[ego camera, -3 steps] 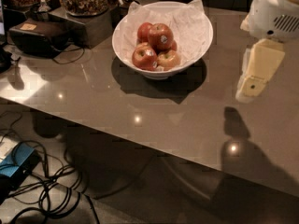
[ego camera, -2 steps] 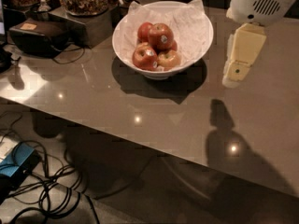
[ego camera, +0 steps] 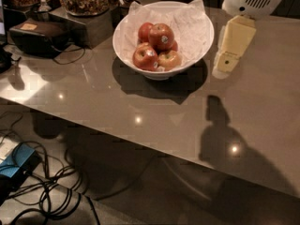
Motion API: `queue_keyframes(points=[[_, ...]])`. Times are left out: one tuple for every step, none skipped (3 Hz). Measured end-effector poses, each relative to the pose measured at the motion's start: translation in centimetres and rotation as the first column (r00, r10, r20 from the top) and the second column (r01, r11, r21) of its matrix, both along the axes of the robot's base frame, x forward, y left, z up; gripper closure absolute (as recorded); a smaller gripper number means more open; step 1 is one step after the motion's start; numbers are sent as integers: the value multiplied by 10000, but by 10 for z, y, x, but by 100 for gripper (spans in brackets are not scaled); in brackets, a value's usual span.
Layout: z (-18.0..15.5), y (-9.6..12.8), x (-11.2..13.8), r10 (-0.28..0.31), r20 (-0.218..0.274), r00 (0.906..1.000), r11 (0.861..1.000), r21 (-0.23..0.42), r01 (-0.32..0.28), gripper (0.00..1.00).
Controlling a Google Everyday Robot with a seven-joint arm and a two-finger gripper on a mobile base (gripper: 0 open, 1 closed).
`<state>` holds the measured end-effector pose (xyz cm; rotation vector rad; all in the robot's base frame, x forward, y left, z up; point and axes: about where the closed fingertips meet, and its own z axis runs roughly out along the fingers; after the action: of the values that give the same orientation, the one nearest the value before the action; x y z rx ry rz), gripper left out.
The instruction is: Pick apple from white bowl
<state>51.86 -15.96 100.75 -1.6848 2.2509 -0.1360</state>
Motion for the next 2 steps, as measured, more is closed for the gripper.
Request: queue_keyframes(points=[[10, 17, 29, -276, 34, 9996, 9993, 251, 275, 0], [23, 43, 63, -253, 210, 9995, 9989, 406, 245, 0]])
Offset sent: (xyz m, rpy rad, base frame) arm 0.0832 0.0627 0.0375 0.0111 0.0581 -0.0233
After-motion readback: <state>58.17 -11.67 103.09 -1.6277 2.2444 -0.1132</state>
